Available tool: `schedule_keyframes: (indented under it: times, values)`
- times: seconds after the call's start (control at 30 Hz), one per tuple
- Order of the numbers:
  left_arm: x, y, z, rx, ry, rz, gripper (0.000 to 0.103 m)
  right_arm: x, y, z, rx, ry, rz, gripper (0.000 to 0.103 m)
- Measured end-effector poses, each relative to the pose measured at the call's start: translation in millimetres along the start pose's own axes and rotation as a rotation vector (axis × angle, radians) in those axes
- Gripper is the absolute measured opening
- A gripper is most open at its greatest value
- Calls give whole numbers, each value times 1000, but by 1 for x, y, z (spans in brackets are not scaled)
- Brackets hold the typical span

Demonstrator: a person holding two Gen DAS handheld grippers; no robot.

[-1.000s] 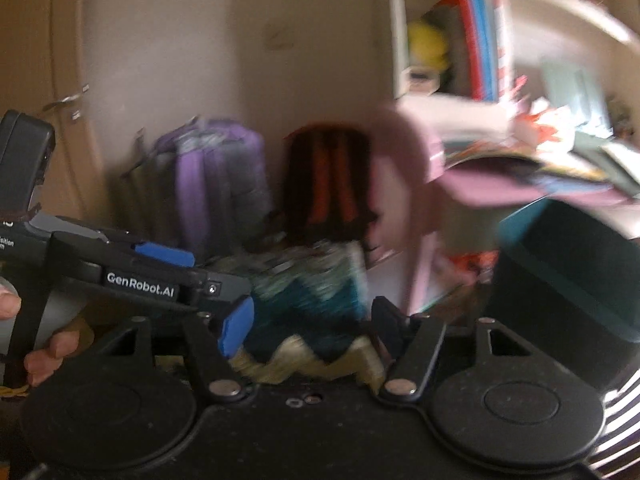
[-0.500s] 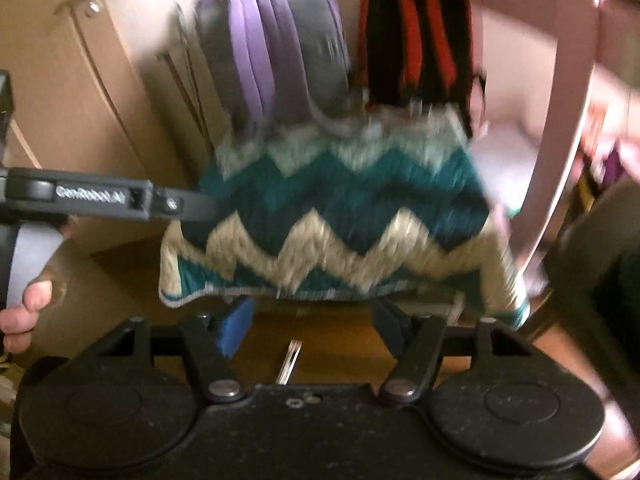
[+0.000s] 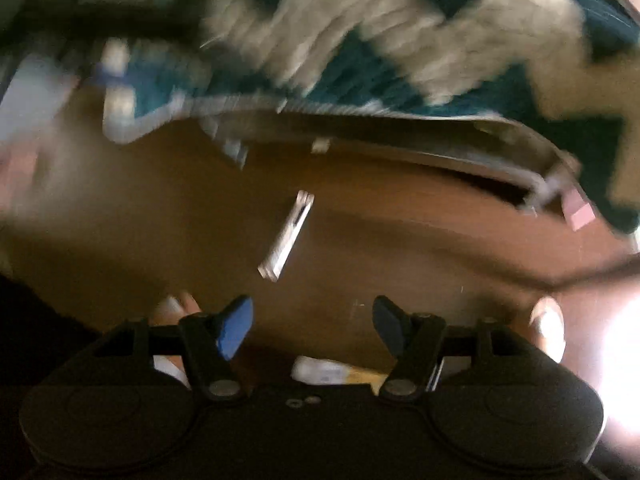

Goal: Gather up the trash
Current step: 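Move both open tools back down to the floor trash, then grasp the white plastic strip with the left tool while the right tool grasps the white yogurt bottle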

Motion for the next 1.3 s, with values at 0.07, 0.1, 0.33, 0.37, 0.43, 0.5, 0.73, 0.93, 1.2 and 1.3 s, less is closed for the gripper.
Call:
schedule_keyframes:
  times: [0.07,0.1,0.33,0.37,0.43,0.5,0.73,0.93,1.2,1.3]
  values:
    - [8,29,-17,-28,-47,-41,102,10,25,-12,-16,-105,-39,66]
    - [12,42,-26,-42,-69,-58,102,15,36,-16,-27,-134,-61,66]
    - [41,131,-63,-64,-115,-198,102,54,107,-47,-74,-486,-133,66]
    - [45,143,-66,-76,-93,-220,102,62,114,-50,-79,-548,-143,66]
    - [51,163,-73,-98,-69,-247,102,78,130,-54,-92,-658,-160,66]
    - [59,180,-82,-113,-84,-271,102,95,142,-57,-96,-745,-171,66]
    - [73,224,-102,-140,-118,-304,102,131,178,-77,-105,-939,-154,66]
    - [74,256,-111,-163,-52,-316,101,137,198,-82,-136,-962,-161,66]
    - [82,272,-108,-141,-38,-325,76,147,205,-93,-121,-984,-144,63]
    - [84,271,-110,-117,-56,-308,74,140,213,-92,-85,-965,-134,63]
Point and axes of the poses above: each gripper's, at about its wrist camera, not at the fingertips, and y roughly the way its jaws point, z to its right, x to its underside, the point moved 9 cm from there along y, roughly the way its jaws point, and after that the axes turned 13 degrees about x, right-handed, at the moved point
